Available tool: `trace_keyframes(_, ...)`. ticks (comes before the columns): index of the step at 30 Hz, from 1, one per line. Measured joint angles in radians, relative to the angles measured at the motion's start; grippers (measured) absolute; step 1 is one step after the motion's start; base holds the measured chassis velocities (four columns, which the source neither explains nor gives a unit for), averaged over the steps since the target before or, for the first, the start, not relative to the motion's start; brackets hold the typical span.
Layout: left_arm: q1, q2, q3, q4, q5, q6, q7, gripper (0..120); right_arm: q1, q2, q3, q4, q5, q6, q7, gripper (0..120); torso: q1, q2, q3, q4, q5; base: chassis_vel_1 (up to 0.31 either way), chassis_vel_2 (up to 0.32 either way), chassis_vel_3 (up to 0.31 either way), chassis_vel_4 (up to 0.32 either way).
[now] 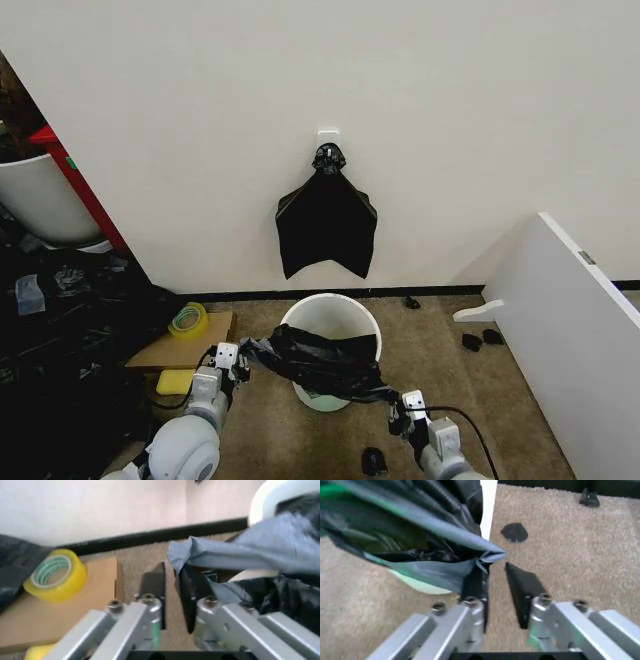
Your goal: Place the garbage bag over the trash bin.
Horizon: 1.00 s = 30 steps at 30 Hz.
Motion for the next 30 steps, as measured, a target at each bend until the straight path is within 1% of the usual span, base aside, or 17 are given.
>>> trace_keyframes(1, 0.012, 0.006, -0.009, -0.020, 0.003, 0.004, -0.004, 23, -0.027, -0.002, 0.009, 0.016, -0.011, 0.013, -0.003, 22, 0.000, 0.000, 0.000, 0.0000, 0.0001, 0.000, 0.000, 0.000, 0.000)
trace_keyframes(2, 0.012, 0.006, -0.009, -0.020, 0.003, 0.004, -0.004, 23, -0.027, -0.002, 0.009, 0.016, -0.011, 0.013, -0.003, 22, 0.000, 0.000, 0.000, 0.0000, 0.0001, 0.000, 0.000, 0.000, 0.000)
trace_keyframes(4, 0.041, 0.015, -0.015, -0.048, 0.015, 0.012, -0.012, 32, -0.070, -0.010, 0.022, 0.045, -0.037, 0.037, -0.014, 32, 0.000, 0.000, 0.000, 0.0000, -0.0001, 0.000, 0.000, 0.000, 0.000)
trace_keyframes(5, 0.041, 0.015, -0.015, -0.048, 0.015, 0.012, -0.012, 32, -0.070, -0.010, 0.022, 0.045, -0.037, 0.037, -0.014, 32, 0.000, 0.000, 0.000, 0.0000, -0.0001, 0.000, 0.000, 0.000, 0.000)
trace_keyframes(8, 0.085, 0.036, -0.027, -0.069, 0.043, 0.013, -0.010, 48, -0.114, -0.019, 0.040, 0.070, -0.078, 0.075, -0.028, 45, 0.000, 0.000, 0.000, 0.0002, -0.0001, 0.000, 0.000, 0.000, 0.000)
trace_keyframes(9, 0.085, 0.036, -0.027, -0.069, 0.043, 0.013, -0.010, 48, -0.114, -0.019, 0.040, 0.070, -0.078, 0.075, -0.028, 45, 0.000, 0.000, 0.000, 0.0002, -0.0001, 0.000, 0.000, 0.000, 0.000)
trace_keyframes(12, 0.147, 0.065, -0.038, -0.089, 0.076, -0.013, 0.019, 63, -0.148, -0.021, 0.057, 0.083, -0.112, 0.130, -0.041, 62, 0.000, 0.000, 0.000, 0.0004, 0.0000, 0.000, 0.000, 0.000, 0.000)
trace_keyframes(13, 0.147, 0.065, -0.038, -0.089, 0.076, -0.013, 0.019, 63, -0.148, -0.021, 0.057, 0.083, -0.112, 0.130, -0.041, 62, 0.000, 0.000, 0.000, 0.0004, 0.0000, 0.000, 0.000, 0.000, 0.000)
trace_keyframes(16, 0.178, 0.071, -0.044, -0.098, 0.082, -0.052, 0.032, 77, -0.169, -0.016, 0.065, 0.090, -0.132, 0.202, -0.065, 75, 0.000, 0.000, 0.000, 0.0003, -0.0001, 0.000, 0.000, 0.000, 0.000)
trace_keyframes(17, 0.178, 0.071, -0.044, -0.098, 0.082, -0.052, 0.032, 77, -0.169, -0.016, 0.065, 0.090, -0.132, 0.202, -0.065, 75, 0.000, 0.000, 0.000, 0.0003, -0.0001, 0.000, 0.000, 0.000, 0.000)
trace_keyframes(19, 0.190, 0.059, -0.050, -0.098, 0.082, -0.108, 0.041, 90, -0.179, -0.009, 0.072, 0.080, -0.156, 0.326, -0.102, 88, 0.000, 0.000, 0.000, 0.0003, -0.0001, 0.000, 0.000, 0.000, 0.000)
trace_keyframes(21, 0.191, 0.055, -0.052, -0.097, 0.082, -0.120, 0.042, 91, -0.180, -0.007, 0.075, 0.073, -0.162, 0.359, -0.113, 91, 0.000, 0.000, 0.000, 0.0003, -0.0001, 0.000, 0.000, 0.000, 0.000)
trace_keyframes(23, 0.197, 0.042, -0.061, -0.096, 0.080, -0.147, 0.042, 99, -0.178, -0.005, 0.093, 0.043, -0.172, 0.443, -0.145, 98, 0.000, 0.000, 0.000, 0.0002, -0.0001, 0.000, 0.000, 0.000, 0.000)
trace_keyframes(24, 0.197, 0.042, -0.061, -0.096, 0.080, -0.147, 0.042, 99, -0.178, -0.005, 0.093, 0.043, -0.172, 0.443, -0.145, 98, 0.000, 0.000, 0.000, 0.0002, -0.0001, 0.000, 0.000, 0.000, 0.000)
trace_keyframes(26, 0.204, 0.037, -0.072, -0.097, 0.078, -0.155, 0.042, 100, -0.175, -0.005, 0.117, 0.010, -0.175, 0.521, -0.180, 100, 0.000, 0.000, 0.000, 0.0003, 0.0000, 0.000, 0.000, 0.000, 0.000)
trace_keyframes(27, 0.204, 0.037, -0.072, -0.097, 0.078, -0.155, 0.042, 100, -0.175, -0.005, 0.117, 0.010, -0.175, 0.521, -0.180, 100, 0.000, 0.000, 0.000, 0.0003, 0.0000, 0.000, 0.000, 0.000, 0.000)
trace_keyframes(30, 0.207, 0.034, -0.091, -0.095, 0.075, -0.164, 0.042, 100, -0.170, -0.005, 0.166, -0.052, -0.167, 0.669, -0.241, 100, 0.000, 0.000, 0.000, 0.0002, 0.0001, 0.000, 0.000, 0.000, 0.000)
